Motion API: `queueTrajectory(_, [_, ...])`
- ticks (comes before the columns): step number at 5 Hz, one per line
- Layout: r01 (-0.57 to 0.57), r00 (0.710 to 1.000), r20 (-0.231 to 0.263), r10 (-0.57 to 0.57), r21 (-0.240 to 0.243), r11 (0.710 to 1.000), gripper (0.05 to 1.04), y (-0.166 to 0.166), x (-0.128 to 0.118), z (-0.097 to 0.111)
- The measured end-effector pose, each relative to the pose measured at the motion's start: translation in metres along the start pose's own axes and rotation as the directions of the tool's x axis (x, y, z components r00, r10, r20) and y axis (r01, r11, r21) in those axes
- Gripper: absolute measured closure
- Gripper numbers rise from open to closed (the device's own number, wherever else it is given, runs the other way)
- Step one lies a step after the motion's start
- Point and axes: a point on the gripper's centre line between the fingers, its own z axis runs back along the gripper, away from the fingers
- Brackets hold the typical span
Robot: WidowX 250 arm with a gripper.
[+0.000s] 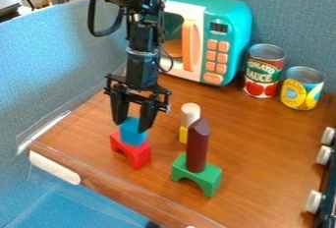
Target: Put the blue cube on top of the cylinder
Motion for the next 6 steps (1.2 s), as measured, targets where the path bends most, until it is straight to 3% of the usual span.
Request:
queueTrajectory(1, [-0.006,1.000,0.002,0.006,-0.011,1.000,0.554,0.000,0.000,0.000])
queueTrajectory(2, [0.004,1.000,0.012,-0.004,-0.021,1.000,0.554,-0.002,0.002,0.000])
queueTrajectory(3, [0.046,0.998,0.055,-0.044,-0.043,0.998,0.554,-0.016,0.006,0.008])
queueTrajectory(4, [0.107,0.985,0.137,-0.101,-0.033,0.994,0.554,-0.034,0.010,0.033])
queueTrajectory(6, [0.134,0.974,0.185,-0.132,0.001,0.991,0.554,-0.047,0.022,0.062])
